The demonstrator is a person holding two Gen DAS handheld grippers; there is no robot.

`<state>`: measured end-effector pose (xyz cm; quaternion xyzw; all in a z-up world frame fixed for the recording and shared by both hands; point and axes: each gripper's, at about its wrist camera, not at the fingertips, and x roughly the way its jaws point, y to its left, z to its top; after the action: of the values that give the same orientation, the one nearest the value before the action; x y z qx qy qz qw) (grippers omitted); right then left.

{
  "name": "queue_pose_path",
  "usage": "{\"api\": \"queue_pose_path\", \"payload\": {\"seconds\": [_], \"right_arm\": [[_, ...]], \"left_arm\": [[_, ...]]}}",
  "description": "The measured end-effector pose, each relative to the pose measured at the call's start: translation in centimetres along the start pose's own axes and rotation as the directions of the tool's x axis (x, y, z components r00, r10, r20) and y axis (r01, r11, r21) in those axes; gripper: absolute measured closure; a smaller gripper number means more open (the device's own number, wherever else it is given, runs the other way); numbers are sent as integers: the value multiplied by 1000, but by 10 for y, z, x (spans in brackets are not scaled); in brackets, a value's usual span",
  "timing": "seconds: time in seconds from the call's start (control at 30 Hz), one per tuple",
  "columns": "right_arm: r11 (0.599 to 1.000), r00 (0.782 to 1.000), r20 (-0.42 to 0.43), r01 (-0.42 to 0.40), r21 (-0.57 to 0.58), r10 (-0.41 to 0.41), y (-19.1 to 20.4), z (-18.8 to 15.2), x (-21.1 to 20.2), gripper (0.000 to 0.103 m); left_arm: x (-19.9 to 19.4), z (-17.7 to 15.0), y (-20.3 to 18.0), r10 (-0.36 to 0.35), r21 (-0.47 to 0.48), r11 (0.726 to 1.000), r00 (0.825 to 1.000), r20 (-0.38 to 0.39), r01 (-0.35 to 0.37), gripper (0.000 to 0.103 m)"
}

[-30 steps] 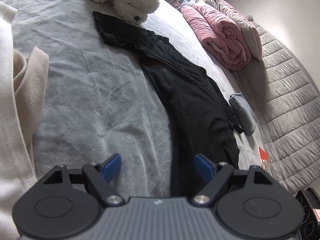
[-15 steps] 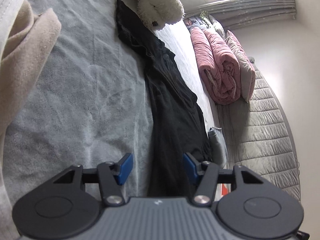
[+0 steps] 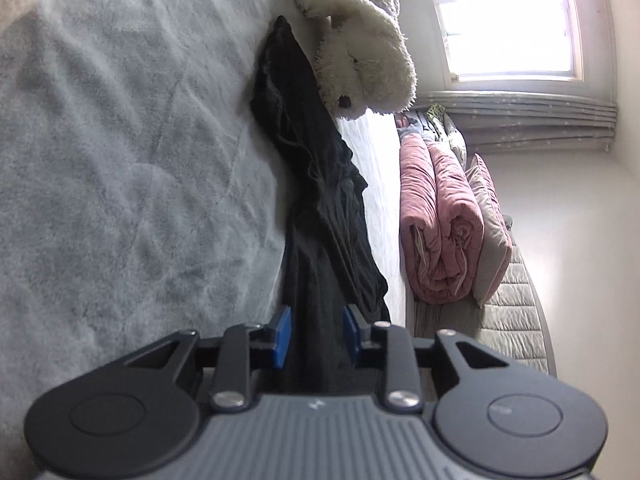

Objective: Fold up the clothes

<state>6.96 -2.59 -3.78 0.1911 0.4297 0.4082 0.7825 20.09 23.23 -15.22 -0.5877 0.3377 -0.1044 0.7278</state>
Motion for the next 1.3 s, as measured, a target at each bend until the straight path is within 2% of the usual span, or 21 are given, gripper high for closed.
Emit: {"api": "queue_pose_path", "payload": {"seconds": [0.13, 0.2, 0.33, 0.43, 0.73, 0.8, 0.87, 1.1, 1.3], "right_arm": [[999, 1000, -9, -21, 27, 22, -7, 1, -3, 98], [999, 999, -13, -32, 41, 33, -11, 2, -4, 98], [998, 999, -17, -44, 44, 45, -13, 3, -6, 98], [998, 999, -19, -49, 45, 50, -13, 2, -6, 98], [996, 998, -30, -59, 73, 61, -17, -1, -6, 97], [995, 997, -33, -61, 77, 63, -18, -1, -5, 97], [995, 997, -35, -63, 77, 66, -17, -1, -5, 97], [995, 996, -41, -71, 69, 74, -15, 2, -2, 97], [996, 995, -78, -54, 66, 59, -14, 0, 11, 97]], "left_arm": [[7, 3, 3, 23, -40, 999, 998, 50, -21, 95], [7, 4, 3, 52, -52, 997, 996, 74, -49, 98], [1, 11, -6, 103, -1, 995, 988, 113, -103, 97], [6, 17, -11, 125, 42, 991, 986, 106, -130, 93], [24, 17, -8, 119, 78, 989, 988, 100, -127, 93], [25, 16, -8, 119, 88, 988, 988, 104, -128, 94], [23, 15, -9, 124, 113, 984, 986, 114, -137, 103], [5, 17, -20, 156, 196, 959, 960, 231, -203, 103], [4, 22, -22, 220, 255, 927, 949, 228, -276, 103]]}}
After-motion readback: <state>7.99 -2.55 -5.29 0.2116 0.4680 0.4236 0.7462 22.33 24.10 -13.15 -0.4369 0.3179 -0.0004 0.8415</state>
